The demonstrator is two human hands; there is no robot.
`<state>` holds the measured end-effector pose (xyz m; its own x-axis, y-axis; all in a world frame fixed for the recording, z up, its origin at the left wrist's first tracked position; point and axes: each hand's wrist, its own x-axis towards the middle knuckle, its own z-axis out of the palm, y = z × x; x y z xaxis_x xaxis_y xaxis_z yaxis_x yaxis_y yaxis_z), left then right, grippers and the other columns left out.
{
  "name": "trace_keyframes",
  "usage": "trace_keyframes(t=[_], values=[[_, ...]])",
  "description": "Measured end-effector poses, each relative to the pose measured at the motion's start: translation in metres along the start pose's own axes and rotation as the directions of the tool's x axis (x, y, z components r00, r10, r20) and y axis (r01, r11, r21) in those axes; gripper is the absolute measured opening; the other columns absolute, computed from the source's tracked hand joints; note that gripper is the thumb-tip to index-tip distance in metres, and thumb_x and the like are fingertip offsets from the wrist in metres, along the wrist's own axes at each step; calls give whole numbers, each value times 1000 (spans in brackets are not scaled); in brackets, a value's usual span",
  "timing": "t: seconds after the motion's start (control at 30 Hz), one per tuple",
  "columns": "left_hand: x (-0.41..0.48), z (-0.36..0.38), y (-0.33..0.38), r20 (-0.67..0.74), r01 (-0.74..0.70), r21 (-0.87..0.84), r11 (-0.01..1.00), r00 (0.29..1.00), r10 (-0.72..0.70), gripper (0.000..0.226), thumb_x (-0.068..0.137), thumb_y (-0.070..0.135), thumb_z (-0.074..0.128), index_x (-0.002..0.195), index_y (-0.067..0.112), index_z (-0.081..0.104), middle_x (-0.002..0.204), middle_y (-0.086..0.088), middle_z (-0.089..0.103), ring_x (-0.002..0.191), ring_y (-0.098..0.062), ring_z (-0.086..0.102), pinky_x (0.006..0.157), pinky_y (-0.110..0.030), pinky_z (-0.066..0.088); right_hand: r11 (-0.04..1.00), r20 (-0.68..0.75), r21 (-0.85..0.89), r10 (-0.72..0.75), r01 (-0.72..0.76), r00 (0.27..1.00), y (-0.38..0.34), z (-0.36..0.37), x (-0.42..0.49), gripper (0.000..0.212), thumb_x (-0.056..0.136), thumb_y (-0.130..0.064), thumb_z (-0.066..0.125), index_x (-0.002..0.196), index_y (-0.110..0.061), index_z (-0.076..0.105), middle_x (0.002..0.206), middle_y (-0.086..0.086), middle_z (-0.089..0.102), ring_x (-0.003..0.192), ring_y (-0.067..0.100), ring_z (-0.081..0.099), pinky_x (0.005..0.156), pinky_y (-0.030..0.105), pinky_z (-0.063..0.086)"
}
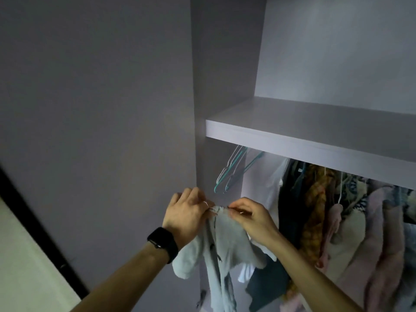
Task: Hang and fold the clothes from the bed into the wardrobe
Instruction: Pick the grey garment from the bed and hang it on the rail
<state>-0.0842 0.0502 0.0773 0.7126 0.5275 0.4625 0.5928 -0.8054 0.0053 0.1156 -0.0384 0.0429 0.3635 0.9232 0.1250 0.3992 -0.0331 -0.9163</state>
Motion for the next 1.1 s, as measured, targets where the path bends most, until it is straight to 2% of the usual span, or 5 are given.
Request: trace_keyframes(t=[0.1, 0.17, 0.23, 0.7, 1.1], values=[[14, 3, -27, 70, -40, 277, 960, 997, 21, 31, 101, 32, 51, 129, 36, 63, 149, -6, 45, 147, -30, 29, 120, -57, 12, 994, -75, -45, 99, -103, 992, 16, 13, 41, 12, 93, -29, 68, 105, -32, 65, 104, -15, 70, 98, 12, 67, 86, 31, 54], [26, 7, -45, 158, -99, 411, 906, 987, 36, 39, 105, 29, 37, 142, 36, 49, 167, -13, 3, 149, -33, -22, 106, -62, -32, 976, -158, -82, 187, -202, 970, 29, 17, 70, 20, 96, -29, 64, 114, -23, 60, 113, -3, 67, 99, 18, 63, 88, 34, 51], [35, 11, -60, 230, -158, 548, 822, 973, 34, 41, 106, 32, 30, 144, 36, 45, 158, -14, -28, 133, -38, -46, 90, -64, -43, 953, -232, -130, 240, -274, 943, 45, 24, 101, 25, 97, -34, 61, 116, -18, 55, 118, 4, 64, 100, 23, 59, 86, 31, 46], [40, 45, -94, 99, -220, 738, 638, 970, 220, 67, 94, 35, 2, 152, 29, 34, 165, -18, -4, 147, -49, -18, 93, -62, -38, 927, -537, -74, 275, -369, 798, 98, 78, 238, 51, 94, -33, 62, 131, 1, 54, 133, 21, 61, 118, 38, 61, 97, 38, 51], [38, 46, -96, 70, -214, 739, 639, 967, 243, 50, 107, 36, 16, 151, 26, 39, 165, -19, 5, 148, -50, -12, 96, -61, -34, 971, -536, 15, 210, -240, 818, 95, 96, 248, 22, 85, -28, 68, 66, -16, 66, 100, 11, 74, 89, 27, 67, 82, 33, 56]])
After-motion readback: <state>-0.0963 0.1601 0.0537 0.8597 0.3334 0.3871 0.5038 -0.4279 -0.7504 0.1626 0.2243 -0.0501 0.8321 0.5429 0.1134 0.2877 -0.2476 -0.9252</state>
